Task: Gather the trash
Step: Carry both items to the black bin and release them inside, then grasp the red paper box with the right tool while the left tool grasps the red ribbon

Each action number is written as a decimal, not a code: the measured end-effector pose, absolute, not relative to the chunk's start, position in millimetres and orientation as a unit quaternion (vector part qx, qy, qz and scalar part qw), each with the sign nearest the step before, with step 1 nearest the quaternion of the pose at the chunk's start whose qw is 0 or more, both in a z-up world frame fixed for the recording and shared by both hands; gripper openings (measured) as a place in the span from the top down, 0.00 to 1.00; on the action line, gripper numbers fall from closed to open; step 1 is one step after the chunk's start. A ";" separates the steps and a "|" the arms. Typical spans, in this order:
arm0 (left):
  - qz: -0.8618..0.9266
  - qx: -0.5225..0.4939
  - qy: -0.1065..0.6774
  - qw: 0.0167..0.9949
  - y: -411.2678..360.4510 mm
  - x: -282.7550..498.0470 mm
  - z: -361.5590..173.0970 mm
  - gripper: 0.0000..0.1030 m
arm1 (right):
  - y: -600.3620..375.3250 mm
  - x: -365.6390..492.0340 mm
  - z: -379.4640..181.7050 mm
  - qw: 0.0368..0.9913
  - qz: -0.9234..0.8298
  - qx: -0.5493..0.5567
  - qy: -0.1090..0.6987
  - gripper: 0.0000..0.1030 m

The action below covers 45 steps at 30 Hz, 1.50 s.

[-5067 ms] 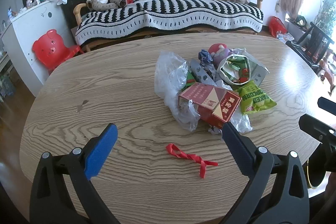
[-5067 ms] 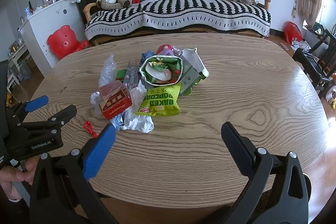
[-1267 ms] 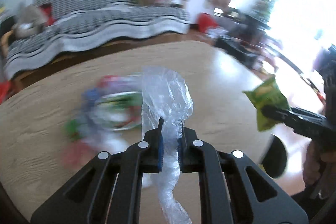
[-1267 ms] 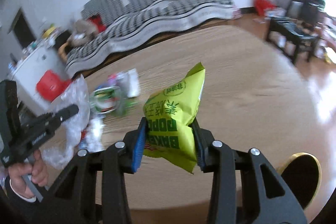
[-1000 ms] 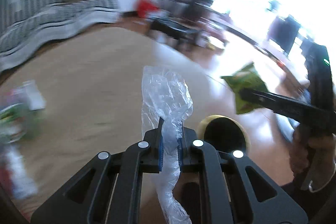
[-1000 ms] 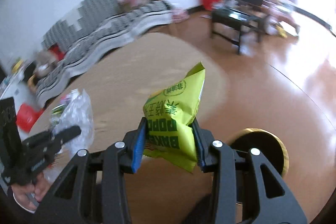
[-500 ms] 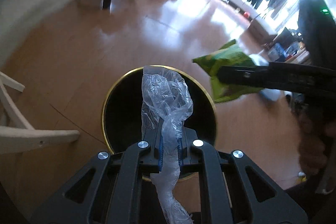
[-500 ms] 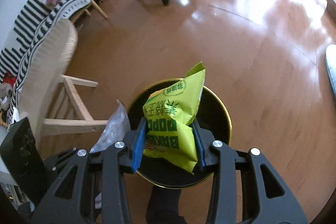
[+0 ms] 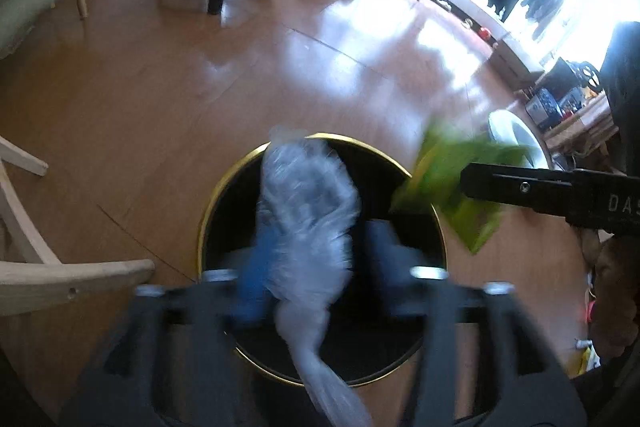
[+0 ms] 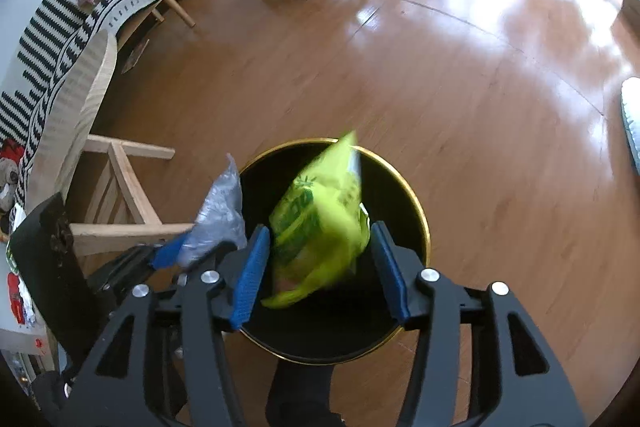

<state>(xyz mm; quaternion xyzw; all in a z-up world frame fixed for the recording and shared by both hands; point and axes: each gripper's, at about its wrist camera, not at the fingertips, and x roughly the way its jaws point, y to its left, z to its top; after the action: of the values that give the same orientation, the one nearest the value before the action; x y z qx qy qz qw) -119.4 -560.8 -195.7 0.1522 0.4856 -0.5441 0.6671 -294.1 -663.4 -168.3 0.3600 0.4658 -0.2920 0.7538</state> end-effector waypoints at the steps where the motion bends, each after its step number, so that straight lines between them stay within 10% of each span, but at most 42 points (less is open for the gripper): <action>1: -0.543 0.148 0.481 0.672 -559.1 -119.2 -191.1 0.31 | -663.9 -295.2 -164.6 0.755 -0.294 0.361 0.462 0.45; 13: -0.554 0.129 0.418 0.708 -462.4 -123.8 -60.3 0.11 | -600.6 -250.2 -41.9 0.852 -0.284 0.261 0.353 0.15; 20: -0.436 0.138 0.371 0.809 -315.9 -67.7 -3.0 0.10 | -489.7 -160.5 6.7 0.902 -0.149 0.217 0.343 0.15; 35: -0.185 0.019 0.446 0.876 -19.6 15.6 -17.3 0.10 | -234.7 -2.9 14.7 0.910 0.079 0.093 0.397 0.15; 45: -0.114 -0.022 0.506 0.855 15.4 39.6 -61.7 0.11 | -150.4 41.5 -6.4 0.898 0.125 0.042 0.420 0.15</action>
<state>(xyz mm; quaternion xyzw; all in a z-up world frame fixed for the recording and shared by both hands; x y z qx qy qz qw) 39.6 15.4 -61.7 -0.0224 0.5060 -0.1136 0.8547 41.5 -150.4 -6.4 0.0419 0.4197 0.1249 0.8980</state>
